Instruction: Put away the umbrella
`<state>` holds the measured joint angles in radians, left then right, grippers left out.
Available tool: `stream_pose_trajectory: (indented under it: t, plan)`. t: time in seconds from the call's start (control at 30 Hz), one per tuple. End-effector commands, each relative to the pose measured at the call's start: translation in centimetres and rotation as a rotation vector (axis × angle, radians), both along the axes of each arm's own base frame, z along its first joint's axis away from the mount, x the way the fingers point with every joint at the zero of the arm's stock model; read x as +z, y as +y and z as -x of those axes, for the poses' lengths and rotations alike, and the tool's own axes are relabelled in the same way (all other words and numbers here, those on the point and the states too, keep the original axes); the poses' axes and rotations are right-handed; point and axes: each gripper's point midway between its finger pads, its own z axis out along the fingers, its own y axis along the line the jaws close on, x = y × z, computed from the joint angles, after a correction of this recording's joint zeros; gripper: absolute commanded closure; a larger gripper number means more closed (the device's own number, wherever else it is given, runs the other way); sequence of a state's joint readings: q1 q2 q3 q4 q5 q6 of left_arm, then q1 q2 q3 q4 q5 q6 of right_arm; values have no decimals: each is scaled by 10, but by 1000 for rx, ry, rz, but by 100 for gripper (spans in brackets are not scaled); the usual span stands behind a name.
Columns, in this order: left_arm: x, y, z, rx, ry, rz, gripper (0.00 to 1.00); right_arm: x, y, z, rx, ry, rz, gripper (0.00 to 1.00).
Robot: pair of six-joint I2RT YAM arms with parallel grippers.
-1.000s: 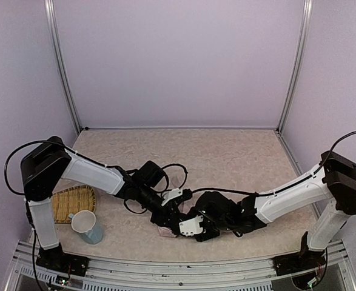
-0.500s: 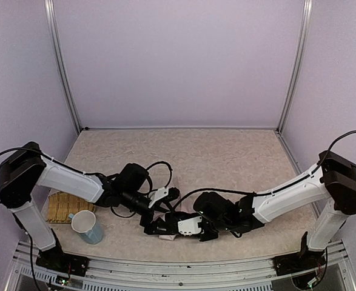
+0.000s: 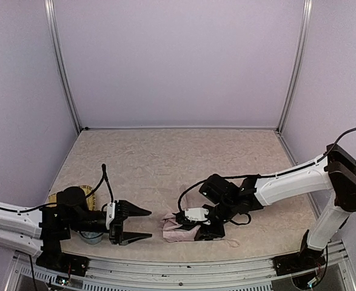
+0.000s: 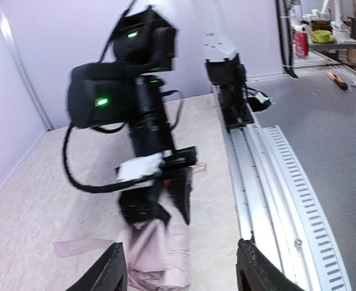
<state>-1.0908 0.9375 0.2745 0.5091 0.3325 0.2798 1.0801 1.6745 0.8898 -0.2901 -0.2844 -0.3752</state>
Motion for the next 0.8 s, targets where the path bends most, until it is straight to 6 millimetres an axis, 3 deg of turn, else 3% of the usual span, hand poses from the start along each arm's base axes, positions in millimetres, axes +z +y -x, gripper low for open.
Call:
stream_pose_trajectory:
  t: [0.0,0.1,0.17,0.3,0.4,0.5,0.6,0.77]
  plan:
    - [-17,-2,18,25,-103,-53,43,-12,-20,28,-40,336,61,90]
    - [-46,-16,13,54,-135,-213,42,-22,-22,26,-60,403,90,90]
    - [-60,-27,5,80,-175,-302,36,-30,-24,25,-70,440,119,91]
    - [-72,-53,-8,81,-286,-379,18,-37,-21,22,-76,501,140,92]
    - [-84,-65,-19,80,-348,-435,12,-41,-21,21,-74,523,147,92]
    - [-110,-67,-31,68,-335,-525,12,-41,-20,17,-76,537,147,92]
    - [-142,-63,-44,61,-224,-629,19,-41,-18,13,-80,538,140,91]
    - [-180,-62,-34,-18,-16,-731,25,-32,-4,2,-91,521,62,85]
